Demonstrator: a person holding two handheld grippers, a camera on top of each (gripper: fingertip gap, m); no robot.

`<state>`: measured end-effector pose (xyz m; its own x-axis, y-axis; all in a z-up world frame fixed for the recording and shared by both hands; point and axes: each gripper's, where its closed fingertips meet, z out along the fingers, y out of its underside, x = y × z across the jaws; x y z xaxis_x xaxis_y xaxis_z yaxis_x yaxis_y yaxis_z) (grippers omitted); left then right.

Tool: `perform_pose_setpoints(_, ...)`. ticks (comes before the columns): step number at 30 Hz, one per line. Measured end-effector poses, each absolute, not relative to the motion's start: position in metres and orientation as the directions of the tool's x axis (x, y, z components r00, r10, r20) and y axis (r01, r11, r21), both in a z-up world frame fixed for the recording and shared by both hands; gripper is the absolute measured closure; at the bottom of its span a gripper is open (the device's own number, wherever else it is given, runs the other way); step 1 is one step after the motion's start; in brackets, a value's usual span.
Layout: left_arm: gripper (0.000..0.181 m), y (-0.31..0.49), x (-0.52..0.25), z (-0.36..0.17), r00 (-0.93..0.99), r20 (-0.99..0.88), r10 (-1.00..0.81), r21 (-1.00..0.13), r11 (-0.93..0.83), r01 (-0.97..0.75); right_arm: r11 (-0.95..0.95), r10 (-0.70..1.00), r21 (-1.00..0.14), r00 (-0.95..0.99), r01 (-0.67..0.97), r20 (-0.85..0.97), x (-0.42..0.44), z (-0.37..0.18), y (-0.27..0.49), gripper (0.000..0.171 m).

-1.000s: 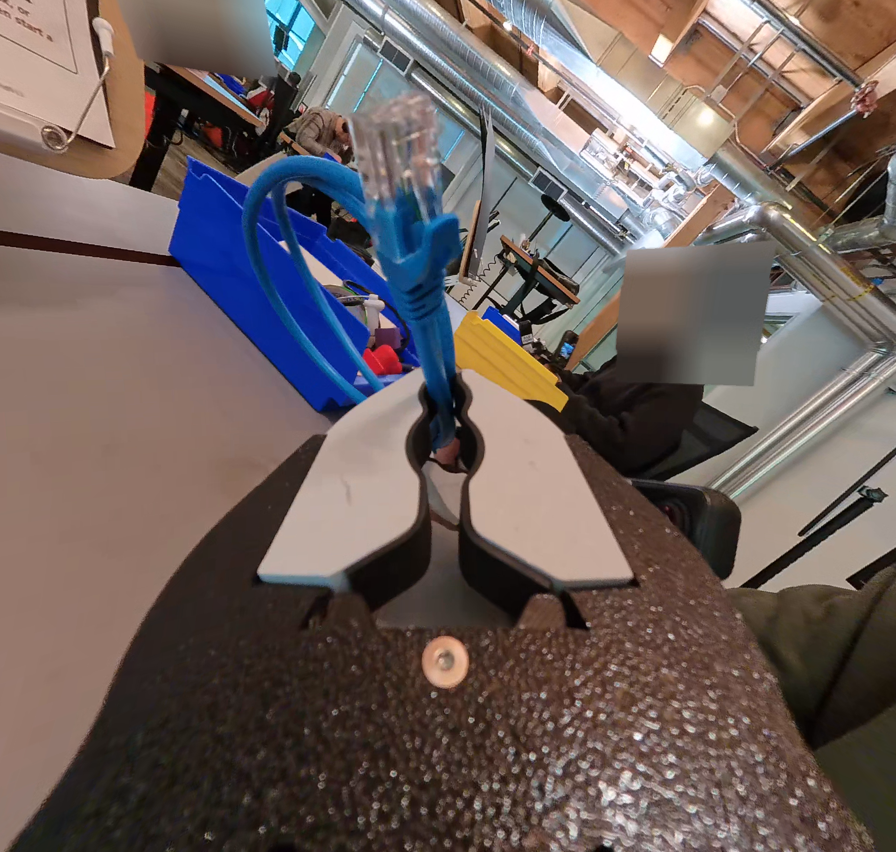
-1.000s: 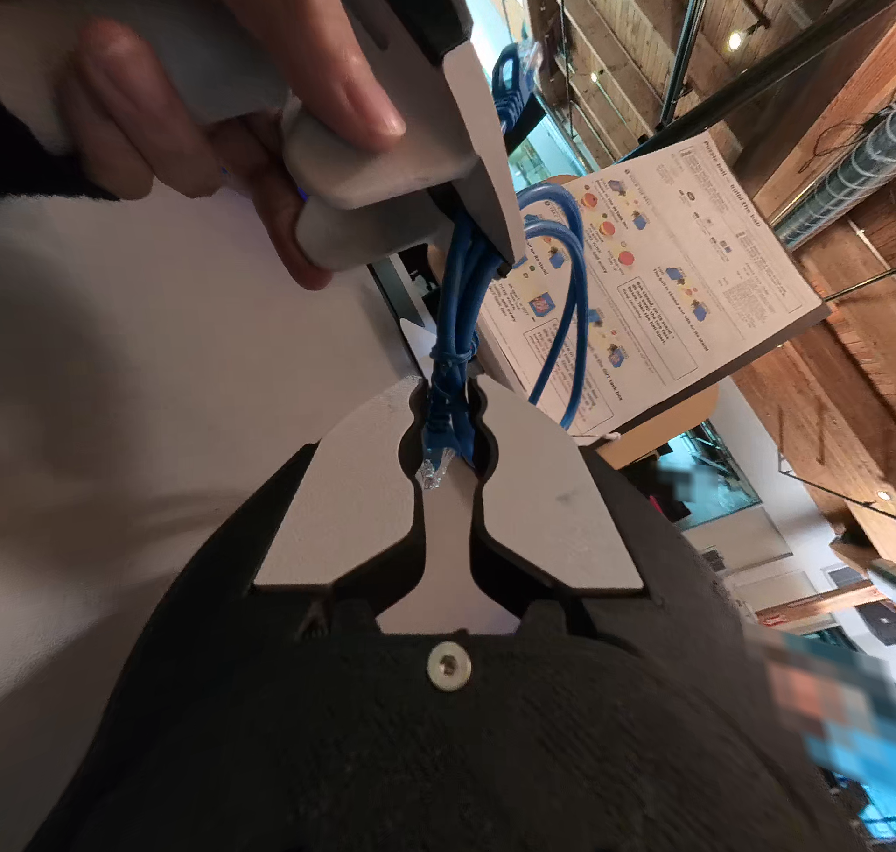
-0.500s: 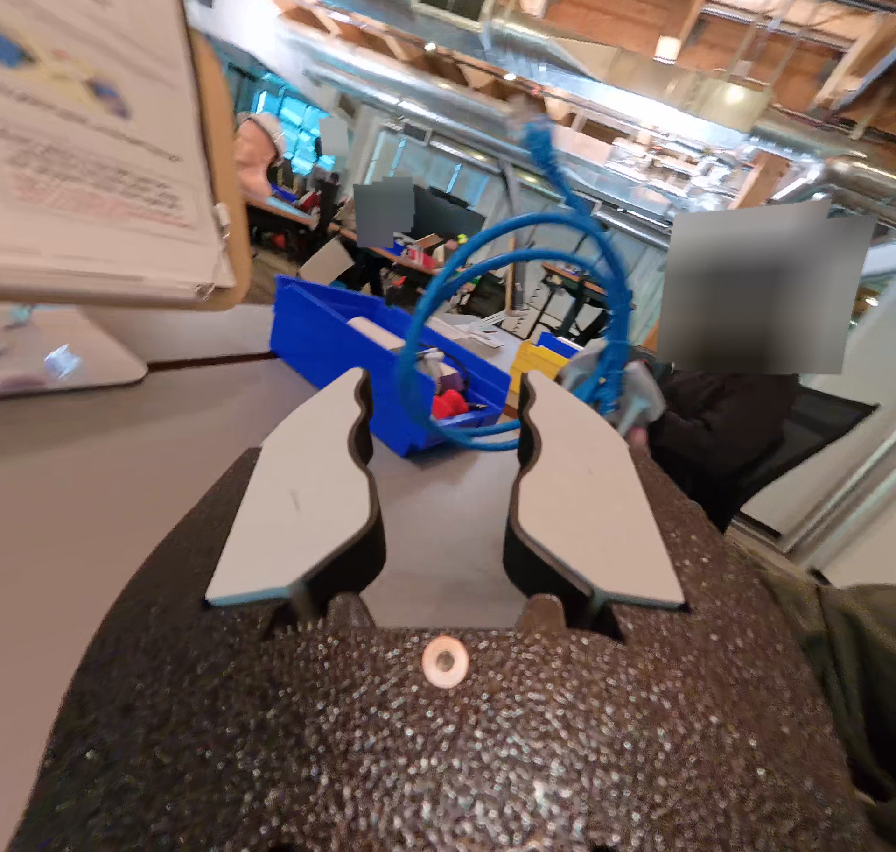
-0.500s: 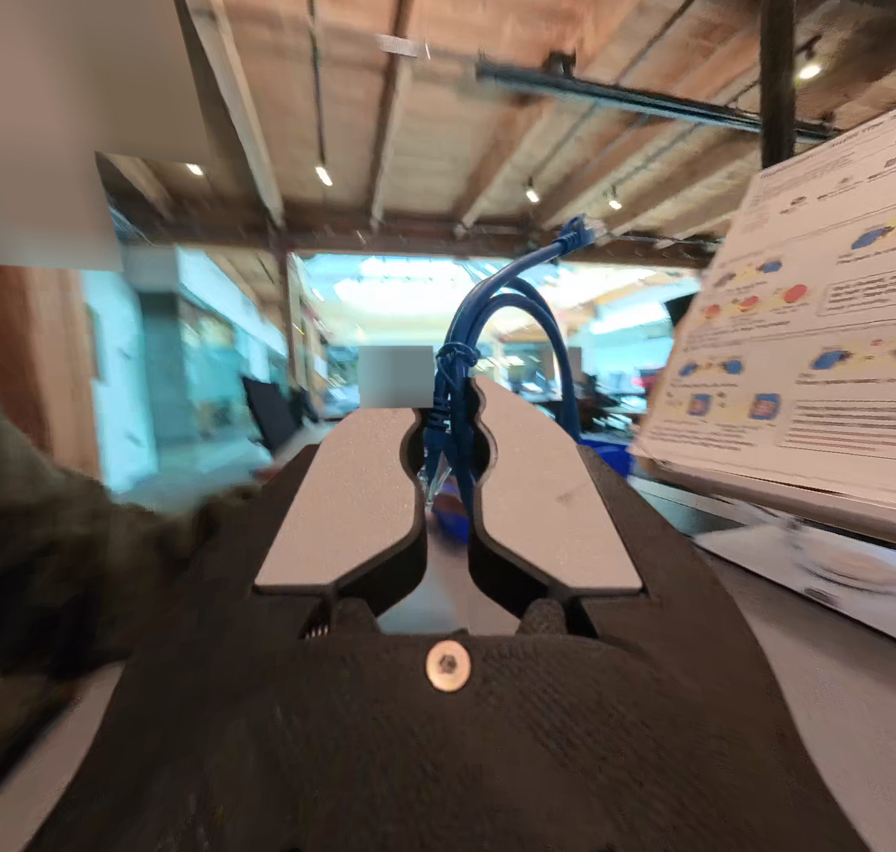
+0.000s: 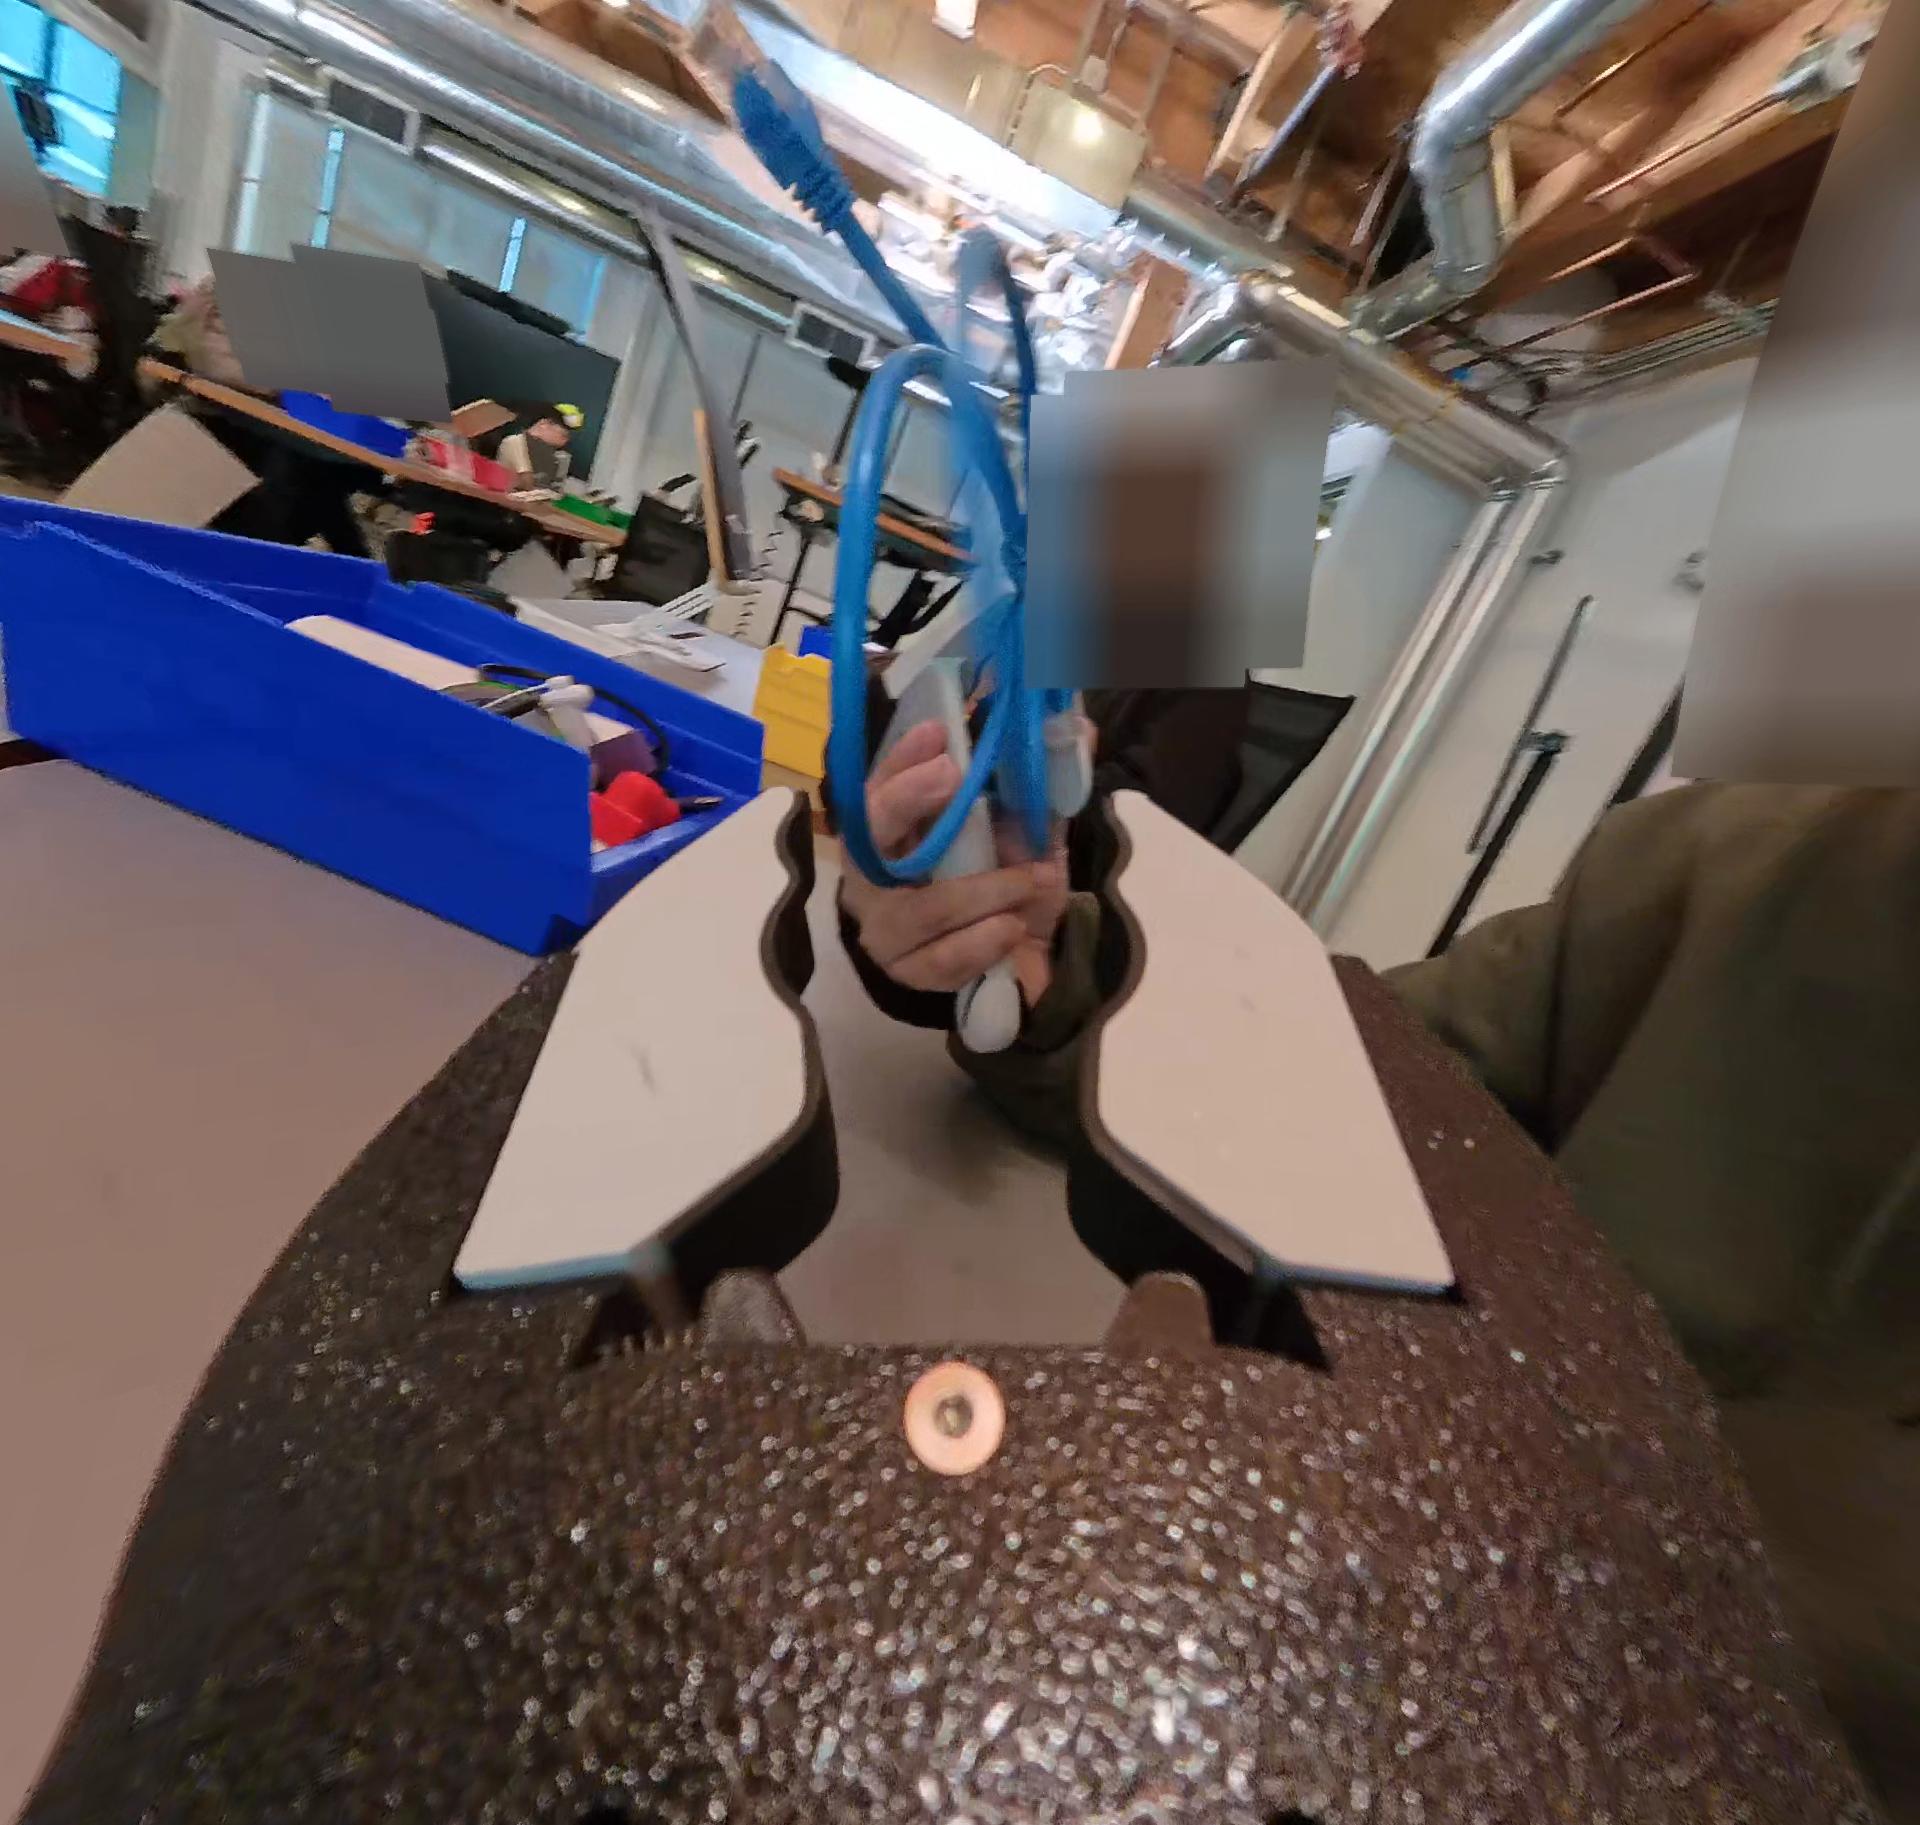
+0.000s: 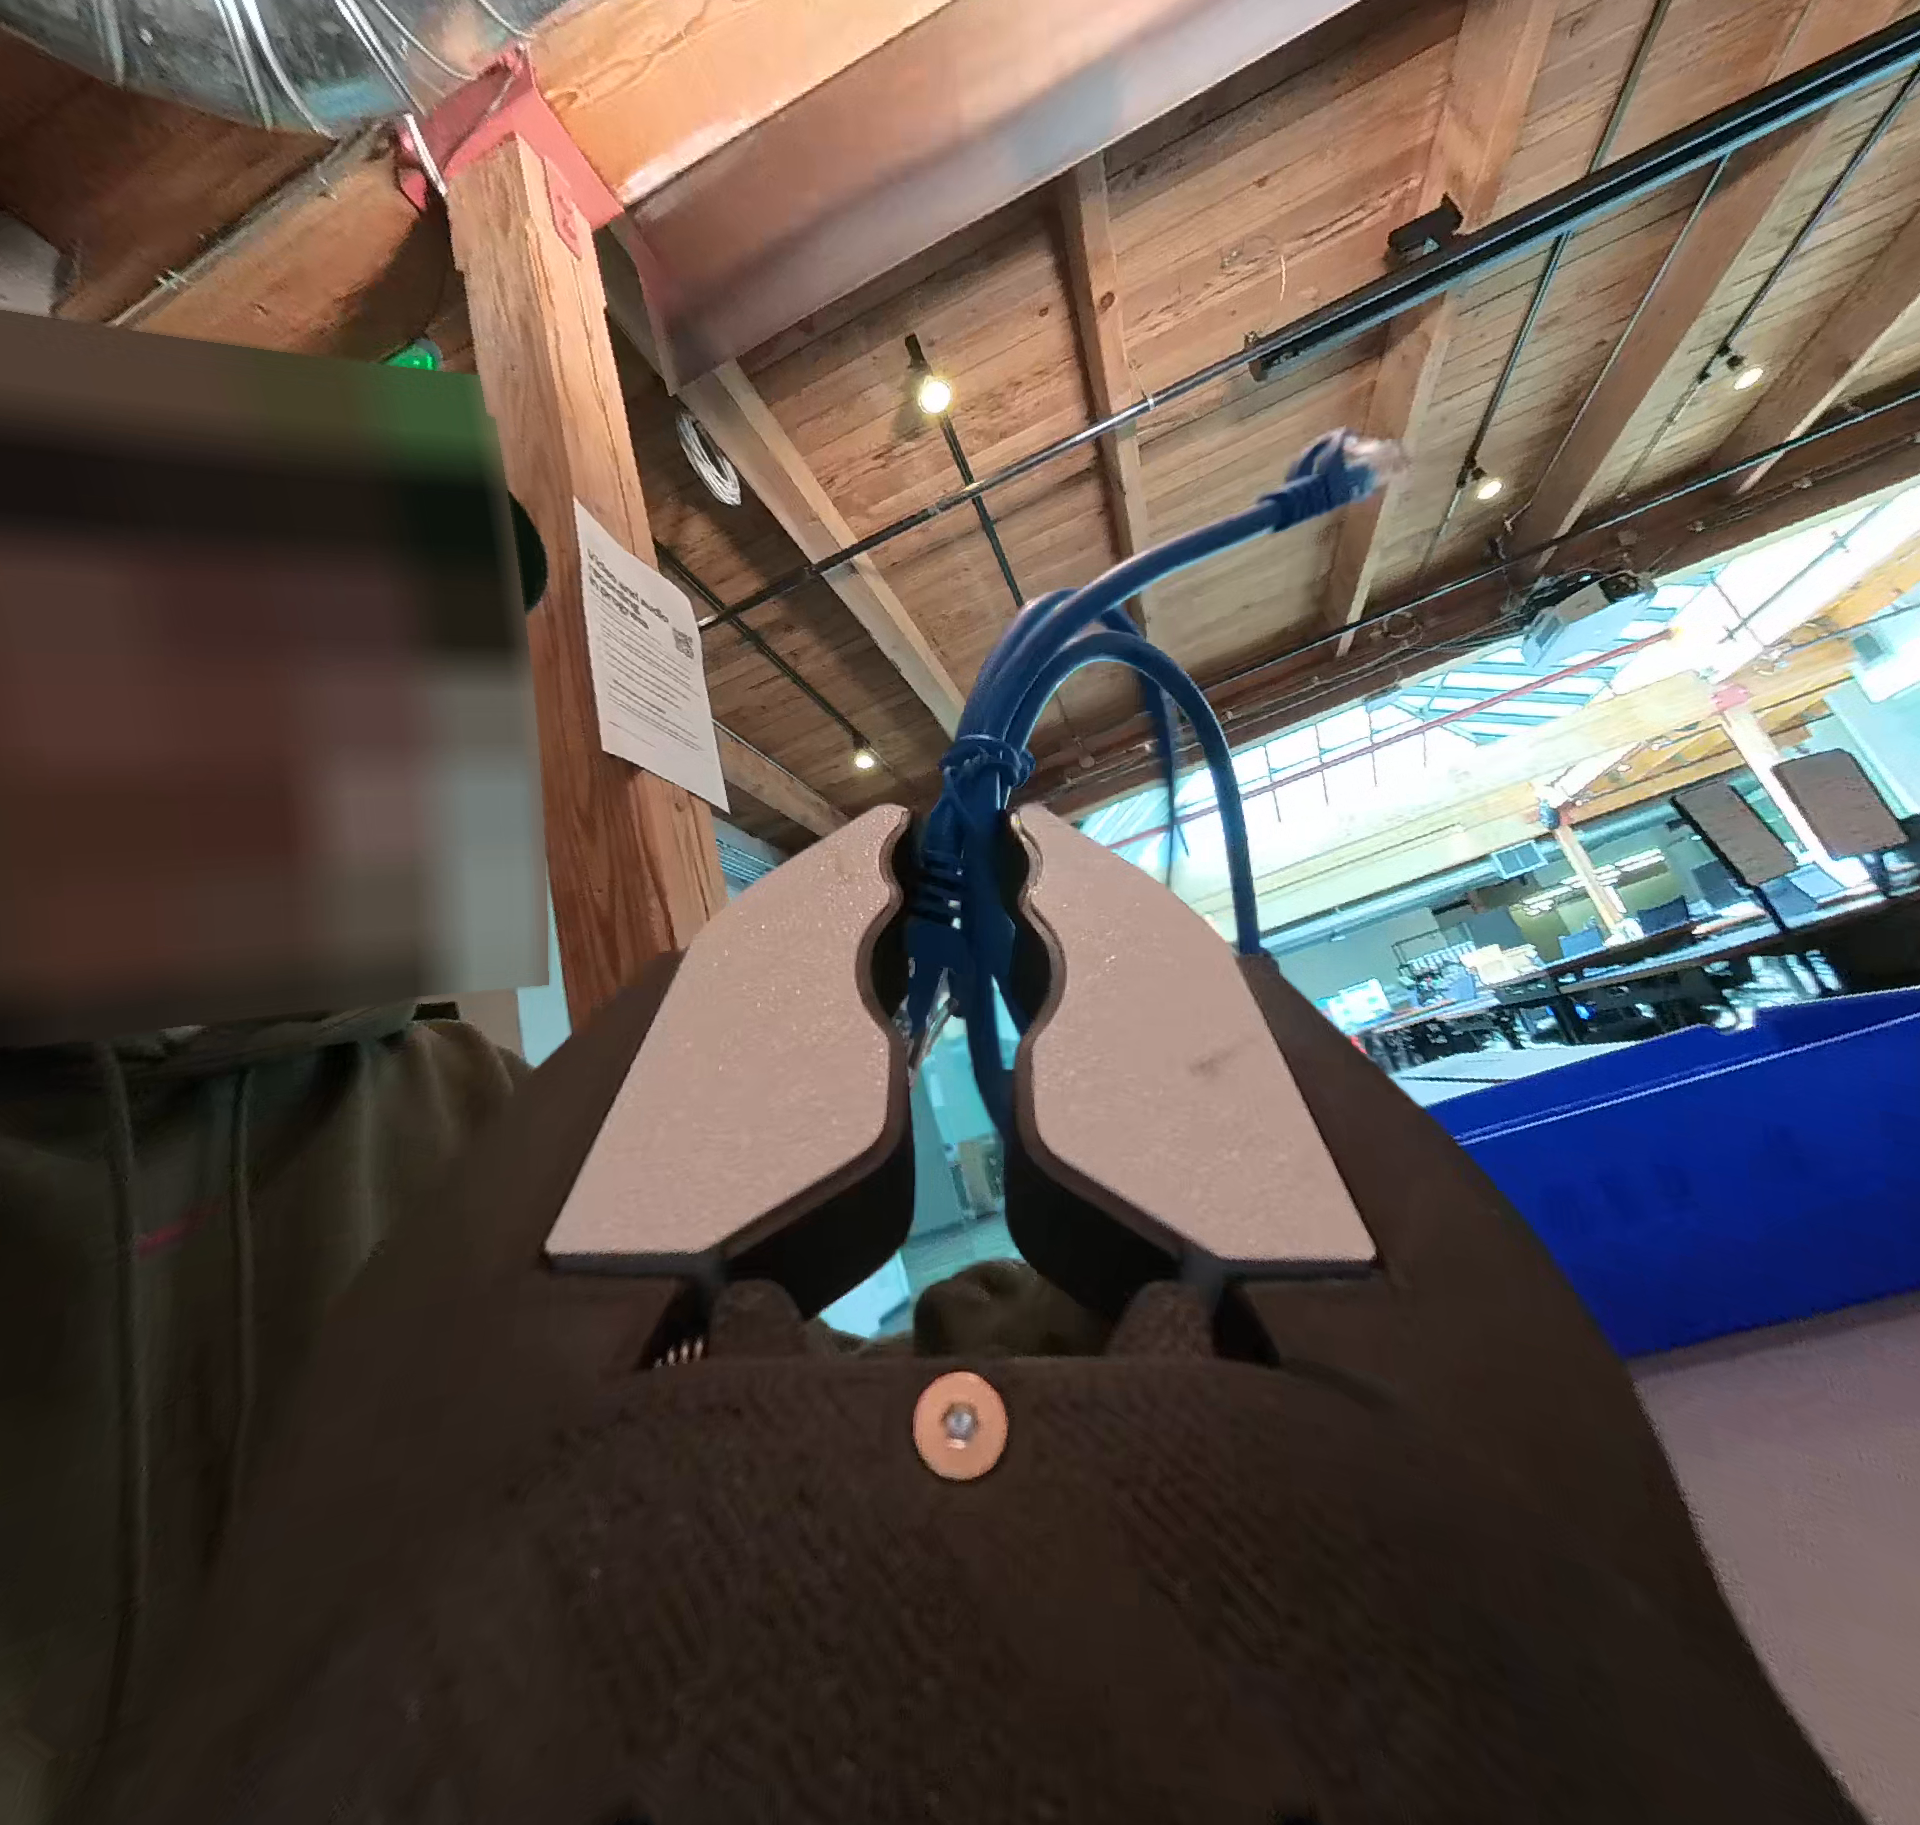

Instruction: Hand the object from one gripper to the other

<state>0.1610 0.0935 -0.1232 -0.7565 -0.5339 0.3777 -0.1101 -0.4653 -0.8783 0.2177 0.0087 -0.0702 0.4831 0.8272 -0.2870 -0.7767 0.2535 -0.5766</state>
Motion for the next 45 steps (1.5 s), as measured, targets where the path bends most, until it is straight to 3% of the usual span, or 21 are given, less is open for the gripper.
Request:
perform_pose_setpoints(4,0.129,0.095,0.159,-0.12,-0.764,0.376,-0.524,-0.87,-0.484,-0.096,0.197,0.857,-0.545,0.413,-0.815,-0.307,0.219,-0.072,0.008,0.157)
perform_pose_setpoints(6,0.116,0.095,0.165,-0.127,-0.731,0.373,-0.571,-0.888,-0.447,-0.104,0.16,0.886,-0.541,0.362,-0.826,-0.291,0.213,-0.07,0.005,0.156)
perform_pose_setpoints(10,0.112,0.087,0.162,-0.125,-0.759,0.374,-0.533,-0.884,-0.452,-0.119,0.149,0.875,-0.61,0.391,-0.778,-0.285,0.199,-0.074,0.01,0.156)
perform_pose_setpoints(13,0.14,0.084,0.161,-0.127,-0.768,0.352,-0.536,-0.898,-0.425,-0.115,0.126,0.87,-0.621,0.387,-0.774,-0.306,0.197,-0.077,0.015,0.156)
perform_pose_setpoints(14,0.159,0.084,0.161,-0.126,-0.77,0.341,-0.539,-0.901,-0.42,-0.106,0.128,0.861,-0.624,0.399,-0.771,-0.316,0.198,-0.079,0.017,0.156)
perform_pose_setpoints(16,0.169,0.09,0.165,-0.128,-0.74,0.335,-0.584,-0.91,-0.405,-0.092,0.149,0.834,-0.637,0.442,-0.756,-0.33,0.2,-0.081,0.021,0.156)
perform_pose_setpoints(24,0.172,0.12,0.18,-0.146,-0.572,0.268,-0.775,-0.956,-0.287,-0.059,0.264,0.539,-0.804,0.773,-0.533,-0.336,0.221,-0.107,0.049,0.154)
perform_pose_setpoints(27,0.172,0.125,0.179,-0.149,-0.531,0.176,-0.829,-0.983,-0.177,-0.05,0.307,0.362,-0.875,0.896,-0.374,-0.257,0.232,-0.114,0.056,0.137)
perform_pose_setpoints(30,0.173,0.128,0.18,-0.153,-0.512,0.137,-0.848,-0.99,-0.128,-0.054,0.321,0.223,-0.918,0.961,-0.232,-0.165,0.242,-0.116,0.056,0.134)
perform_pose_setpoints(38,0.177,0.131,0.181,-0.146,-0.483,0.138,-0.865,-0.989,-0.15,-0.014,-0.014,0.056,-1.0,0.998,0.027,0.026,0.247,-0.167,0.079,0.109)
perform_pose_setpoints(45,0.179,0.111,0.174,-0.137,-0.557,0.042,-0.829,-0.997,-0.067,0.024,-0.136,0.044,-0.981,0.988,-0.14,-0.147,0.237,-0.197,0.092,0.113)
